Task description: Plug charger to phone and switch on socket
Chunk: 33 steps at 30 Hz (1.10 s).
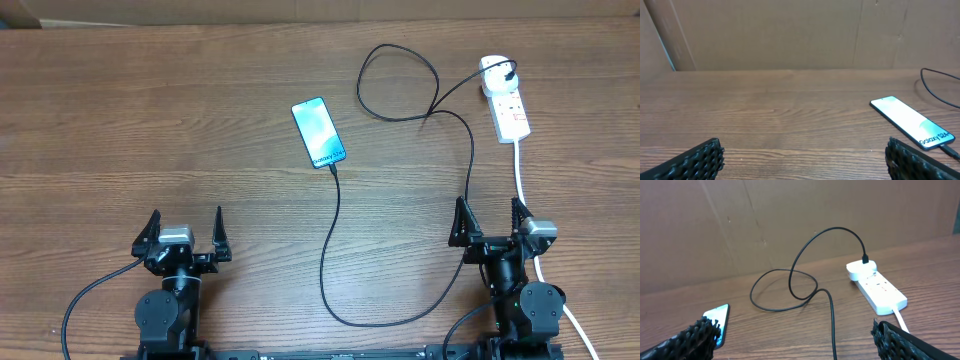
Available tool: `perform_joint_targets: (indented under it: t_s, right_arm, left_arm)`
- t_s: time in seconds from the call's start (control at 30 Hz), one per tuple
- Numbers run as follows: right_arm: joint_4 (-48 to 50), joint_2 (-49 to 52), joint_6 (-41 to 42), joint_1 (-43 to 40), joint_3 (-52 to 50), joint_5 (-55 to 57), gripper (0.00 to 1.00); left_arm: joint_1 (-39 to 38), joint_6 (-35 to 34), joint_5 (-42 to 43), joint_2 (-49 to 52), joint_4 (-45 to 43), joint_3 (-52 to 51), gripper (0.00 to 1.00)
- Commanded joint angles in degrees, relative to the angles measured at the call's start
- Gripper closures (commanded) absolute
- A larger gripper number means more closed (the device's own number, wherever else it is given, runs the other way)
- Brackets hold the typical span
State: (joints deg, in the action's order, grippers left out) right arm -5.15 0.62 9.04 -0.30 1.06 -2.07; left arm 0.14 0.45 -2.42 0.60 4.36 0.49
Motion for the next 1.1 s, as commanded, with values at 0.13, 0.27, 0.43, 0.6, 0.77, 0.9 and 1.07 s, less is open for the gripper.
perform_joint_targets:
  t_s: [0.13, 0.27, 0.43, 0.6, 0.77, 0.9, 1.07]
  right_arm:
    - [0.26, -0.46, -0.11, 0.22, -0.61, 1.60, 0.00]
    - [0.24, -0.46, -3.39, 0.24, -0.61, 1.57, 0.00]
    - [0.11, -0.46, -6.19, 0.22, -0.59, 2.51, 0.00]
    - [0.11, -0.46, -8.66, 0.22, -0.59, 2.47, 0.00]
    - [0.09, -0.46, -9.55, 0.17, -0.59, 2.51, 0.00]
    - [0.11, -0.46, -9.57, 0.17, -0.59, 2.58, 0.00]
    - [0.11, -0.46, -9.60, 0.17, -0.59, 2.54, 0.00]
  left_arm:
    - [0.09, 0.87, -0.35, -0.39, -0.09, -0.22, 0.00]
    - [0.09, 0.87, -0.37, -0.39, -0.09, -0.22, 0.00]
    - [0.09, 0.87, -0.37, -0.39, -0.09, -0.22, 0.00]
    - [0.09, 0.87, -0.35, -0.39, -0.09, -0.22, 0.00]
    - [0.09, 0.87, -0.35, -0.39, -0.11, -0.22, 0.00]
    - [0.09, 0.87, -0.37, -0.39, -0.11, -0.22, 0.00]
    - [0.09, 0.87, -0.37, -0.39, -0.09, -0.22, 0.00]
